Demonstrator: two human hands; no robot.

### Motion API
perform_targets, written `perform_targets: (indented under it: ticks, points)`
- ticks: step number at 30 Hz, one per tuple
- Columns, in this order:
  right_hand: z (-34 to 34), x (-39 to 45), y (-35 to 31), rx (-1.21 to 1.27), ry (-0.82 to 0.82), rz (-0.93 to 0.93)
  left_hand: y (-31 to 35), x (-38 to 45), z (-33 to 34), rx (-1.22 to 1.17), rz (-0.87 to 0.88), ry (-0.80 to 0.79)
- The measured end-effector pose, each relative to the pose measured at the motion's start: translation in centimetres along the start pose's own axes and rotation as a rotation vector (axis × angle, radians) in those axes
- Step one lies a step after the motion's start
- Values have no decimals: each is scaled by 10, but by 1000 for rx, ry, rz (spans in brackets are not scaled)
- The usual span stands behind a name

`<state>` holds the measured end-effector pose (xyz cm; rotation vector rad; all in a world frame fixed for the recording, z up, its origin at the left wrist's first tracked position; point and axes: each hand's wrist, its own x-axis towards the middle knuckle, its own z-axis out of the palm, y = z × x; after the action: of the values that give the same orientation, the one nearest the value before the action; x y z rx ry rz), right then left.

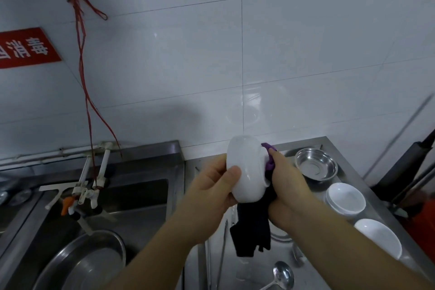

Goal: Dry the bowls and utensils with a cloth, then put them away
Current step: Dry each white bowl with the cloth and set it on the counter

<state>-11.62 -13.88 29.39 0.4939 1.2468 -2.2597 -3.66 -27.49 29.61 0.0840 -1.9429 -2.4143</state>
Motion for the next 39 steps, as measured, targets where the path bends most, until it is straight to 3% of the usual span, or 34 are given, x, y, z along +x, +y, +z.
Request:
perform_targets:
  ticks: [7,12,16,24,30,34,39]
  points:
    - [7,-9,2,-9,22,86,-10,-8,5,208,71,-53]
    - [6,-9,-6,-38,65,-30,4,2,-4,9,-38,-20]
    - [9,-13,-4,-30,82,-26,2,3,-7,38,-43,-26]
    - [4,-9,7,-101,9,143,-18,-4,-5,703,153,-81]
    - [5,-12,3,-165,75,54,-22,0,-11,977,241,-113]
    - [-1,-8,1,-232,127,-120,-26,-3,-15,1123,267,-140]
    - [-11,-5,8,-400,-71,-216,-37,-9,-29,1271,318,-223]
